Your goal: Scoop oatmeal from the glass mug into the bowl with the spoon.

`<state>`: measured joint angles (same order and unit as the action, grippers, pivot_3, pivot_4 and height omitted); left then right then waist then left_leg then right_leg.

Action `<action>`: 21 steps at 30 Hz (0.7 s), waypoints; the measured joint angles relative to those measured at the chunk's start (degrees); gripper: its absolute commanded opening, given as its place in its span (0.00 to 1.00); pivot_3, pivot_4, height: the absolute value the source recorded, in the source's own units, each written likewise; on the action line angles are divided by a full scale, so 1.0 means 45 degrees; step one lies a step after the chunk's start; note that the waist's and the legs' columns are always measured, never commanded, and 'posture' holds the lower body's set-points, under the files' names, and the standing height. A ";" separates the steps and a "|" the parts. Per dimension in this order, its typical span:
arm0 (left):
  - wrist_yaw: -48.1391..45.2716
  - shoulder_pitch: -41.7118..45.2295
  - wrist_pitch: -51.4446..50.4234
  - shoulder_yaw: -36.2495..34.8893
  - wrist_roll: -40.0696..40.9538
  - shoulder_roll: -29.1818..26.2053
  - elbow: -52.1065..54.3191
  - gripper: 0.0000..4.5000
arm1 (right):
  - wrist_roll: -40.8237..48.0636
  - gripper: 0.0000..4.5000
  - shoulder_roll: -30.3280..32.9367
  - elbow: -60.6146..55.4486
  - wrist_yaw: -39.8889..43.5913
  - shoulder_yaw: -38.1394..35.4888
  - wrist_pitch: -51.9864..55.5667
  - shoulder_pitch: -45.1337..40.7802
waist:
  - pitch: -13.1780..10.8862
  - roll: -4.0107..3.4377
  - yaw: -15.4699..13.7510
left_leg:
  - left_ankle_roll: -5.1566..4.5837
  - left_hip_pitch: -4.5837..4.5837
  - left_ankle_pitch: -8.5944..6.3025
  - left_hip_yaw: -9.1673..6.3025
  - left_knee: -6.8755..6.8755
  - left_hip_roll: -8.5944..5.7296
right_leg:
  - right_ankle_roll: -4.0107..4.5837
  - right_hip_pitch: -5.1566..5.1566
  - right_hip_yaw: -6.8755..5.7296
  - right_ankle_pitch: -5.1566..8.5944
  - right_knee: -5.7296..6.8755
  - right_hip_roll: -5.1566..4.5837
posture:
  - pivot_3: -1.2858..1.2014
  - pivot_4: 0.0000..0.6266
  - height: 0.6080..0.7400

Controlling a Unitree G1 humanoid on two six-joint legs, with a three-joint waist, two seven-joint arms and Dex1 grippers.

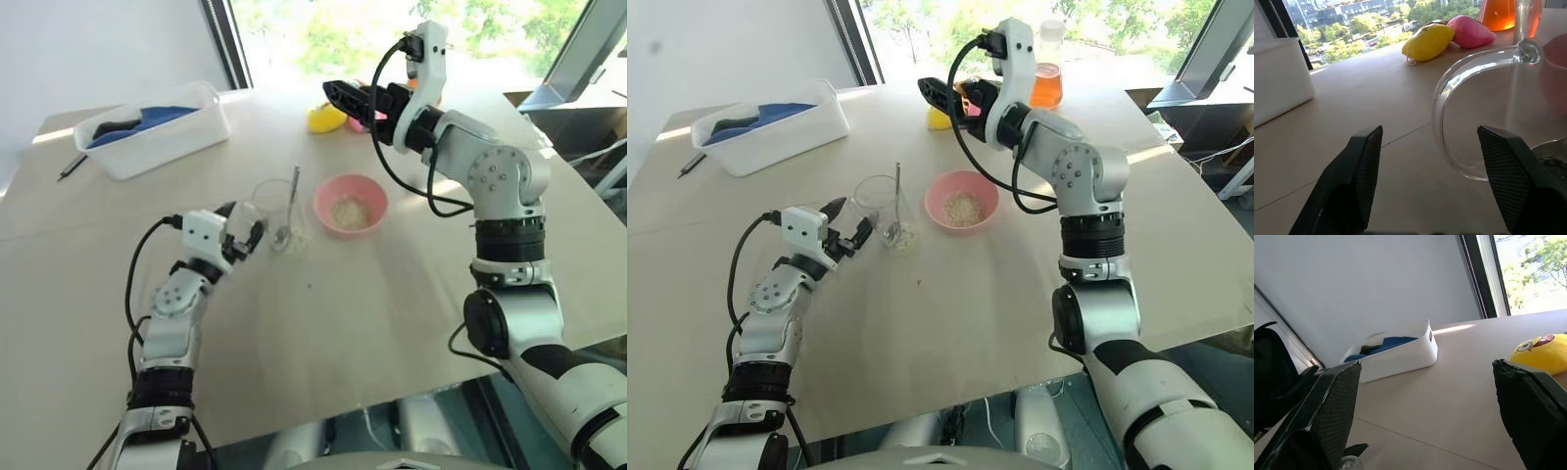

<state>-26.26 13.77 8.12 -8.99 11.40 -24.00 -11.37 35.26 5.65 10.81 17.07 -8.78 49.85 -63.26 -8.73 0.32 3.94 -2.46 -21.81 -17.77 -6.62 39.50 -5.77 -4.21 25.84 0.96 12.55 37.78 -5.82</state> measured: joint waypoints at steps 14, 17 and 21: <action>-0.0340 -0.3304 -0.2805 -0.1067 0.1572 -0.1056 0.6068 0.71 | 0.0578 0.96 0.1613 -0.1963 0.0982 -0.0242 0.0303 0.2088 | -0.0004 -0.0007 -0.0115 | -0.0001 -0.0002 -0.0001 -0.0004 -0.0016 0.0008 | 0.0001 -0.0005 0.0001 0.0001 -0.0024 -0.0015 | 0.52 0.24 1.00; -0.0267 -0.4126 -0.3374 -0.1476 0.1793 -0.1133 0.6938 0.71 | 0.0657 0.96 0.2015 -0.2917 0.1220 -0.0229 0.0219 0.3356 | -0.0009 -0.0013 -0.0141 | -0.0001 -0.0002 -0.0001 -0.0002 -0.0022 0.0011 | 0.0001 -0.0004 0.0002 0.0001 -0.0033 -0.0004 | 0.52 0.24 1.00; -0.0144 -0.6224 -0.4093 -0.1938 0.2071 -0.1001 0.8738 0.71 | 0.0105 0.96 0.3909 -0.4942 0.2966 0.0336 -0.0895 0.6942 | -0.0006 -0.0010 -0.0386 | -0.0014 -0.0008 -0.0010 0.0007 -0.0052 0.0006 | 0.0000 -0.0016 0.0000 0.0001 -0.0096 0.0006 | 0.52 0.24 1.00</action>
<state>-26.91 -14.24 -10.30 -17.72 20.72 -28.50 27.95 35.74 23.24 -11.43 30.42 -7.26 45.82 -32.02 -8.76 0.28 2.20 -2.52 -21.85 -17.81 -6.58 39.26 -5.74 -4.21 25.76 0.96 12.56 37.34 -5.80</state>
